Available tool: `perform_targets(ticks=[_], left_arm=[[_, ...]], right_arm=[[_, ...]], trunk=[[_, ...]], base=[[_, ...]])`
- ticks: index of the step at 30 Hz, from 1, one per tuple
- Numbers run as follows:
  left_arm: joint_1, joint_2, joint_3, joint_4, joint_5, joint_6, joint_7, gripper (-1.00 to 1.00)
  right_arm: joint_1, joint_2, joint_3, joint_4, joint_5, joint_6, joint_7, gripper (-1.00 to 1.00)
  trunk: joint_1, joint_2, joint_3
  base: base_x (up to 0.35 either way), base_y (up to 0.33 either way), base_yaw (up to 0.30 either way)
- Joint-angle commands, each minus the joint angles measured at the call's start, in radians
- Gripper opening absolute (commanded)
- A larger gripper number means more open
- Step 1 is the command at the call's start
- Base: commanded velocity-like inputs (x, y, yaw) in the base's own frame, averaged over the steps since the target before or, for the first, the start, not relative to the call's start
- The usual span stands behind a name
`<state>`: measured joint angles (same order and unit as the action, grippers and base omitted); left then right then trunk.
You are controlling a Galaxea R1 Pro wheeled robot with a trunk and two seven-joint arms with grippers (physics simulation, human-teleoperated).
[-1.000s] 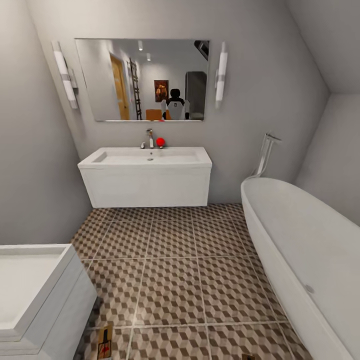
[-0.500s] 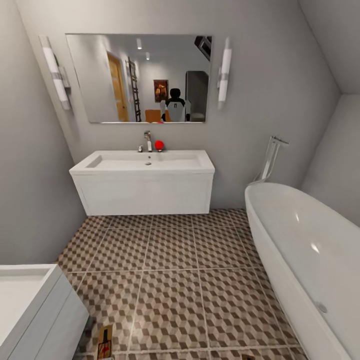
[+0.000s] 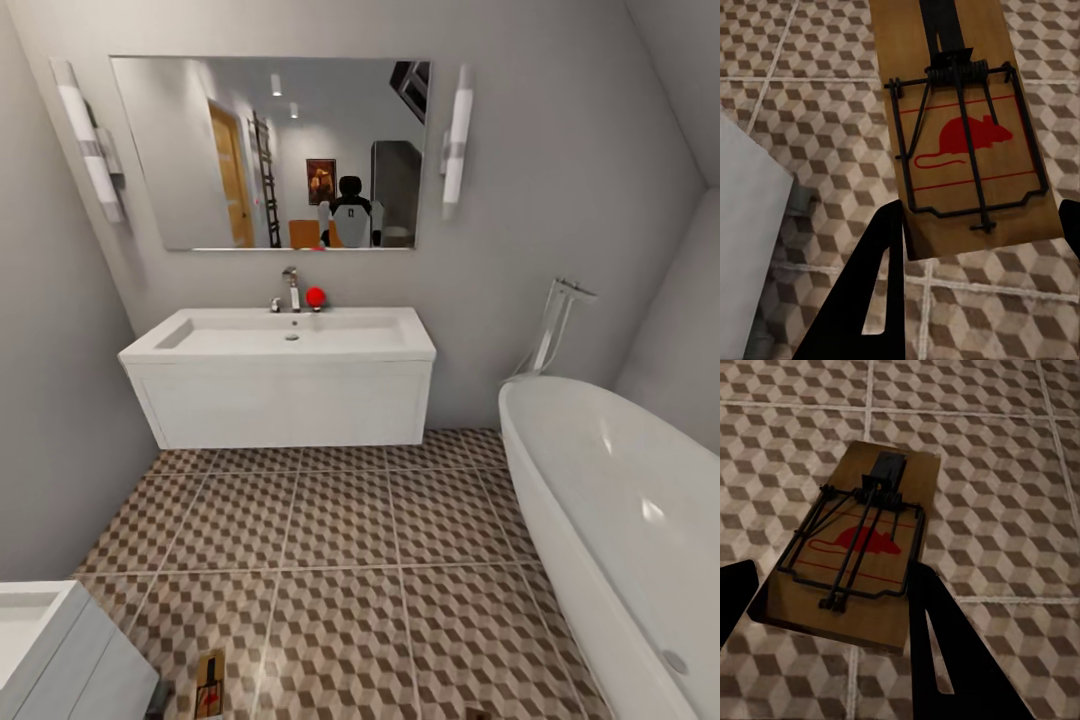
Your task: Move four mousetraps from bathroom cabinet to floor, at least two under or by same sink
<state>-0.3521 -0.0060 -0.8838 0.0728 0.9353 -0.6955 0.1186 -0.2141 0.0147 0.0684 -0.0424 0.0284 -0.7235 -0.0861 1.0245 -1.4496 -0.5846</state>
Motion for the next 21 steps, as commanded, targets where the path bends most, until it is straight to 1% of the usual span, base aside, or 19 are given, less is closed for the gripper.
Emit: perform_targets(ticks=[1, 21], left_arm=[[-0.001, 0.0, -0.004, 0.002, -0.01, -0.002, 0.012, -1.0], [-0.001, 0.0, -0.004, 0.002, -0.01, -0.002, 0.012, -1.0]], right_arm=[[-0.001, 0.0, 0.007, 0.001, 0.002, -0.002, -0.009, -1.0], [-0.001, -0.002, 0.007, 0.001, 0.003, -0.001, -0.009, -1.0]], trunk=[[0.001, 0.0, -0.001], [0.001, 0.0, -0.001]], base=[[0.322, 0.0, 0.0], [0.322, 0.0, 0.0]])
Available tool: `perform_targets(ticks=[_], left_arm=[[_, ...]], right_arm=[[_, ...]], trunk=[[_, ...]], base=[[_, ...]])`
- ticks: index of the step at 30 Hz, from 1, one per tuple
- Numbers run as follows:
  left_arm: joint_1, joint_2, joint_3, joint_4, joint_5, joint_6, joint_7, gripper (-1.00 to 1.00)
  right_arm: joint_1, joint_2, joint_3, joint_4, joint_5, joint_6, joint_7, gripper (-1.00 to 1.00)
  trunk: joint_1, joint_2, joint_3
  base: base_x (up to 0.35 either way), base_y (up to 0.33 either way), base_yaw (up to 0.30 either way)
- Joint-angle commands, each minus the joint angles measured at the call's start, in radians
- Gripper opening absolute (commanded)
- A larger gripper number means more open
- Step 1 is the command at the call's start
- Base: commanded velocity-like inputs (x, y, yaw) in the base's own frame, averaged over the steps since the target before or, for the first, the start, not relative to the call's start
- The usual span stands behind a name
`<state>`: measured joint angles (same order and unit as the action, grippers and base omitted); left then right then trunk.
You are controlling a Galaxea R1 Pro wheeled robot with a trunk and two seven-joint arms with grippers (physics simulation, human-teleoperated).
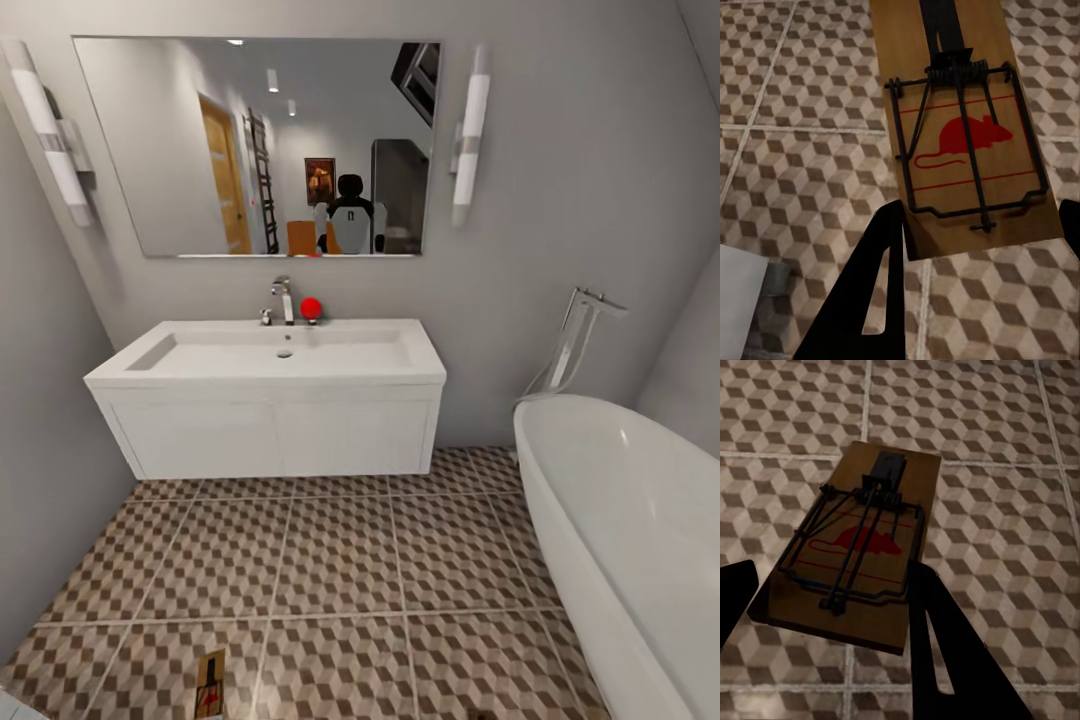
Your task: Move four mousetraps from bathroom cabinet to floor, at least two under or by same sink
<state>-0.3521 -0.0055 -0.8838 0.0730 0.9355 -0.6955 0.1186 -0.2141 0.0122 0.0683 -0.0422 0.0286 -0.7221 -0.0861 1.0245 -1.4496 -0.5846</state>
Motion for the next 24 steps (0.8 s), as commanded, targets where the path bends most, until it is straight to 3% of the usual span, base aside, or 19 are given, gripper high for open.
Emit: perform_targets(ticks=[1, 6, 21, 23, 24], left_arm=[[-0.001, -0.001, -0.004, 0.002, -0.01, -0.002, 0.012, -1.0], [-0.001, -0.001, -0.004, 0.002, -0.01, -0.002, 0.012, -1.0], [-0.001, -0.002, -0.004, 0.001, -0.01, -0.003, 0.013, -1.0], [-0.001, -0.002, -0.003, 0.0, -0.01, -0.002, 0.015, -1.0], [-0.001, -0.002, -0.003, 0.0, -0.01, -0.002, 0.016, -1.0]], right_arm=[[-0.001, 0.0, 0.007, 0.001, 0.002, -0.002, -0.009, -1.0], [-0.001, -0.001, 0.007, 0.001, 0.004, -0.002, -0.009, -1.0], [-0.001, -0.002, 0.005, -0.023, 0.006, -0.004, -0.017, -1.0], [-0.001, -0.004, 0.004, -0.07, 0.007, 0.008, -0.023, -1.0], [-0.001, -0.004, 0.004, -0.13, 0.008, 0.049, -0.029, -1.0]], trunk=[[0.001, 0.0, -0.001], [0.001, 0.0, -0.001], [0.001, 0.0, -0.001], [0.001, 0.0, -0.001], [0.001, 0.0, -0.001]], base=[[0.321, 0.0, 0.0], [0.185, 0.0, 0.0], [0.008, 0.0, 0.0], [0.0, 0.0, 0.0], [0.0, 0.0, 0.0]])
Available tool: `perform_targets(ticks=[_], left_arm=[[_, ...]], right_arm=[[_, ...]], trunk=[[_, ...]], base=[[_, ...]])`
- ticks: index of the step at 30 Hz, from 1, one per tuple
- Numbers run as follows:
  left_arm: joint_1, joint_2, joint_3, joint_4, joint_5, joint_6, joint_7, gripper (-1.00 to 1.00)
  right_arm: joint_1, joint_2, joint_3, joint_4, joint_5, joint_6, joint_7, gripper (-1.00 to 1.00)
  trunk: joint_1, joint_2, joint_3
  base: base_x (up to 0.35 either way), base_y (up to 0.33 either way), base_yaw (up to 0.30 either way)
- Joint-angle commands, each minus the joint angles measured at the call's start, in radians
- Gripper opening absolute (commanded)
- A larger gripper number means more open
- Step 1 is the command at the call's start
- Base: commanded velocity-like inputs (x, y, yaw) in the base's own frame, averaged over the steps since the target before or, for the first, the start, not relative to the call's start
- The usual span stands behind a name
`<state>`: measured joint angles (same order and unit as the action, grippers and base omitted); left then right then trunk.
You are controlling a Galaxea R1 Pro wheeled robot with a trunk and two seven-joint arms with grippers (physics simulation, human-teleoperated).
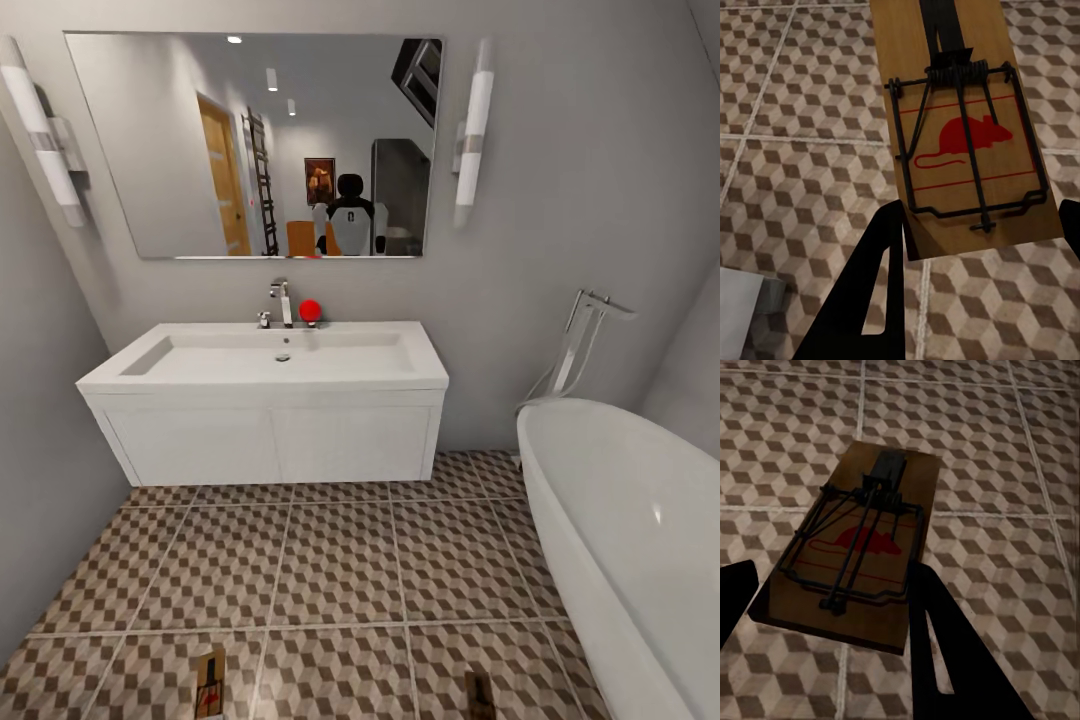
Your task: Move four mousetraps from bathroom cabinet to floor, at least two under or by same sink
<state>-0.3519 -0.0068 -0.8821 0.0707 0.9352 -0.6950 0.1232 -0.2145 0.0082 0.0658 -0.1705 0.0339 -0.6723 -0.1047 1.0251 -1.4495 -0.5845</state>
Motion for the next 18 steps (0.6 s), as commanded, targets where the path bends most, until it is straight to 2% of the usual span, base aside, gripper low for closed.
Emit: perform_targets(ticks=[1, 3, 6, 8, 10, 12, 18], left_arm=[[-0.001, 0.0, -0.005, 0.002, -0.01, -0.002, 0.012, -1.0], [-0.001, 0.0, -0.002, 0.002, -0.009, -0.002, 0.014, -1.0], [-0.001, 0.001, 0.0, 0.001, -0.008, -0.001, 0.015, -1.0], [-0.001, 0.001, 0.001, 0.001, -0.008, -0.001, 0.016, -1.0], [-0.001, 0.001, 0.001, 0.001, -0.007, -0.001, 0.016, -1.0], [-0.001, 0.002, 0.001, 0.001, -0.007, -0.001, 0.016, -1.0], [-0.001, 0.003, -0.001, 0.002, -0.007, -0.001, 0.016, -1.0]], right_arm=[[0.0, 0.0, 0.007, -0.024, 0.003, 0.023, -0.012, -1.0], [0.0, 0.0, 0.006, -0.155, 0.002, 0.178, -0.019, -1.0], [0.0, -0.001, 0.006, -0.275, 0.002, 0.289, -0.022, -1.0], [0.0, -0.001, 0.007, -0.322, 0.002, 0.318, -0.022, -1.0], [0.0, -0.002, 0.009, -0.335, 0.002, 0.315, -0.021, -1.0], [0.0, -0.002, 0.011, -0.331, 0.003, 0.272, -0.02, -1.0], [0.0, -0.001, 0.014, -0.231, 0.003, 0.179, -0.018, -1.0]], trunk=[[0.0, 0.0, -0.001], [0.0, 0.0, -0.001], [0.0, 0.0, -0.001], [0.0, 0.0, -0.001], [0.0, 0.0, -0.001], [0.0, 0.0, -0.001], [0.0, 0.0, -0.001]], base=[[0.0, 0.0, 0.0], [0.0, 0.0, 0.0], [0.0, 0.0, 0.0], [0.0, 0.0, 0.0], [0.0, 0.0, 0.0], [0.0, 0.0, 0.0], [0.0, 0.0, 0.0]])
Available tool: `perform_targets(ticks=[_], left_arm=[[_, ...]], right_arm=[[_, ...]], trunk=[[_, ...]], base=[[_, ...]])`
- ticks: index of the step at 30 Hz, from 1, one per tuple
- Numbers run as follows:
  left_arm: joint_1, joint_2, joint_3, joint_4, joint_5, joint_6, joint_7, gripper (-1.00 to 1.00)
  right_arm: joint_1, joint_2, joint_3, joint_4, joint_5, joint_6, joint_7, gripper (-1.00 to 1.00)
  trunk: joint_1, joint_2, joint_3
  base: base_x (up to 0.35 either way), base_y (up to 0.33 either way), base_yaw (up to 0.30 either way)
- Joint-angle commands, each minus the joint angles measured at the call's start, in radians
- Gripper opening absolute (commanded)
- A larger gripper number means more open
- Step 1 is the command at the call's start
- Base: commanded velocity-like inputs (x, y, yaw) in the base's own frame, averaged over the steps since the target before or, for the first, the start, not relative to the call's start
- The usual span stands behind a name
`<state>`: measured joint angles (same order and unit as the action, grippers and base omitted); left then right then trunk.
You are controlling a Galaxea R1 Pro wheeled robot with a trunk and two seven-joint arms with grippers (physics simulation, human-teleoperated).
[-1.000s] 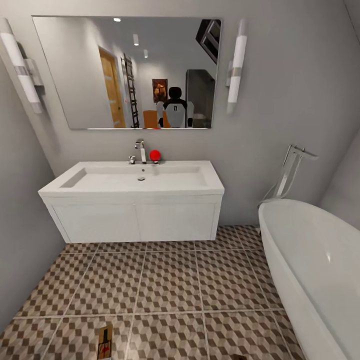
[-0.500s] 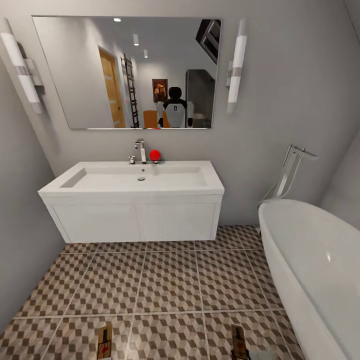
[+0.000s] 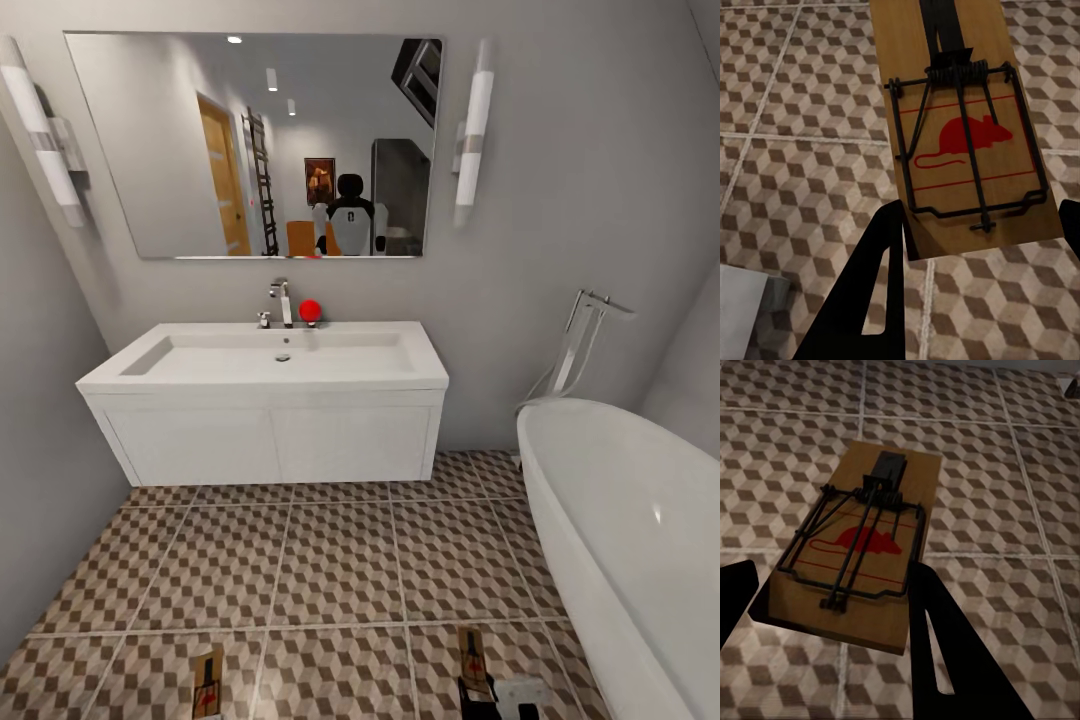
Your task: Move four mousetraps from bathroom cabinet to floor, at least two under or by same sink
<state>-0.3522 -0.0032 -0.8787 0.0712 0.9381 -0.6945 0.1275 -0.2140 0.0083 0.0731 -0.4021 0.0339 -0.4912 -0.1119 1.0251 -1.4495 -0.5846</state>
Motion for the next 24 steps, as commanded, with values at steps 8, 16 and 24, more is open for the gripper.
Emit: perform_targets(ticks=[8, 16, 24], left_arm=[[0.0, -0.003, -0.006, 0.002, -0.01, -0.002, 0.009, -1.0], [-0.001, -0.003, -0.007, 0.002, -0.01, -0.002, 0.006, -1.0], [0.0, -0.002, -0.007, 0.002, -0.012, -0.003, 0.004, -1.0]], right_arm=[[-0.001, -0.001, 0.007, 0.015, 0.003, -0.016, -0.009, -1.0], [-0.001, 0.001, 0.007, 0.016, 0.003, -0.017, -0.009, -1.0], [-0.001, 0.001, 0.007, 0.016, 0.003, -0.017, -0.009, -1.0]], trunk=[[0.0, 0.0, -0.001], [0.0, 0.0, -0.001], [0.0, 0.0, -0.001]], base=[[0.0, 0.0, 0.0], [0.0, 0.0, 0.0], [0.0, 0.0, 0.0]])
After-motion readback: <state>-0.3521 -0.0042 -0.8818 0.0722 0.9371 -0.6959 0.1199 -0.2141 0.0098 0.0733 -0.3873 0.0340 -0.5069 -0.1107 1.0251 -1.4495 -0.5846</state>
